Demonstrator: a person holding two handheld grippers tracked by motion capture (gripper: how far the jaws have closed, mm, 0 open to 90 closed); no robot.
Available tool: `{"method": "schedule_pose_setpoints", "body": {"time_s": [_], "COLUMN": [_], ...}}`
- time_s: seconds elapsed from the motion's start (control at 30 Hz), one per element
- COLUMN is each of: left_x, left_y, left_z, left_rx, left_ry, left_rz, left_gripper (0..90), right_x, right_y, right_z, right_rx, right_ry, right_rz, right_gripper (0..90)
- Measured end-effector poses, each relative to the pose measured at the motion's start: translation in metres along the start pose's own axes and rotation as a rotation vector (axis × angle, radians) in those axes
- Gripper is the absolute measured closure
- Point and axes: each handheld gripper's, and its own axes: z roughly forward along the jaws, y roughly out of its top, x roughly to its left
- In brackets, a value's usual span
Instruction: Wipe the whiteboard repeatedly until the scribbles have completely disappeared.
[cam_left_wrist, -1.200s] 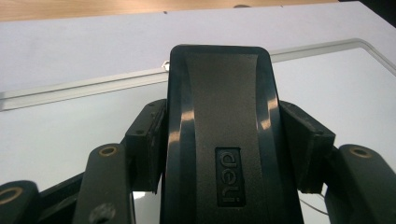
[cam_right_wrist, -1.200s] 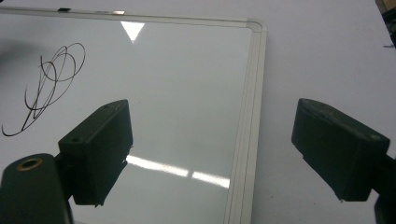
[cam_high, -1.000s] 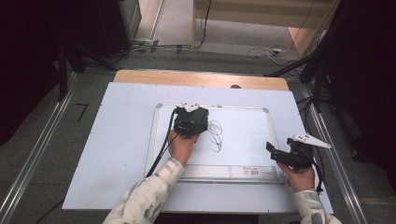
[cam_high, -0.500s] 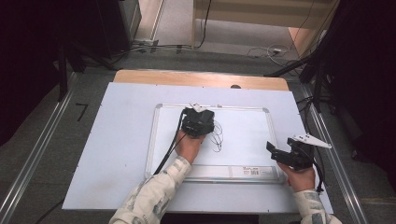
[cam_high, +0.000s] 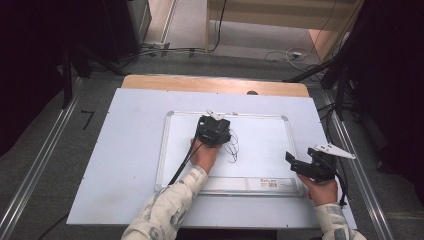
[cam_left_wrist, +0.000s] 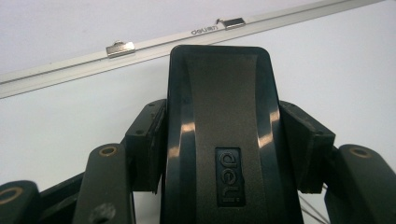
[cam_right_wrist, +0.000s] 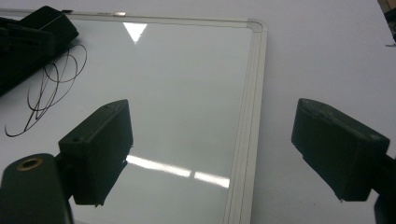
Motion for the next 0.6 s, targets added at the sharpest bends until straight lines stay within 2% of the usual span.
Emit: {"method": "schedule_pose_setpoints", "body": {"time_s": [0.07, 0.17, 0.3, 0.43, 0.6], "left_x": [-0.002, -0.003, -0.006, -0.009, -0.008], "left_y": [0.000, 0.000, 0.001, 0.002, 0.002], "left_z": [0.001, 0.001, -0.005, -0.010, -0.009], "left_rx": [-0.001, -0.001, -0.039, -0.038, -0.031], "left_ry": [0.011, 0.017, 0.054, 0.056, 0.056], "left_rz": [0.021, 0.025, 0.060, 0.060, 0.044], "left_gripper": [40.5, 40.4, 37.5, 41.2, 39.2], "right_x": [0.000, 0.000, 0.000, 0.000, 0.000], "right_y": [0.000, 0.000, 0.000, 0.000, 0.000], "right_z": [0.000, 0.000, 0.000, 0.000, -0.001], "right_rx": [0.000, -0.001, -0.001, 0.000, -0.002], "right_ry": [0.000, 0.001, 0.000, 0.000, 0.001], "right_rz": [-0.001, -0.002, 0.000, 0.002, -0.003], "right_gripper": [11.3, 11.3, 11.3, 11.3, 11.3]}}
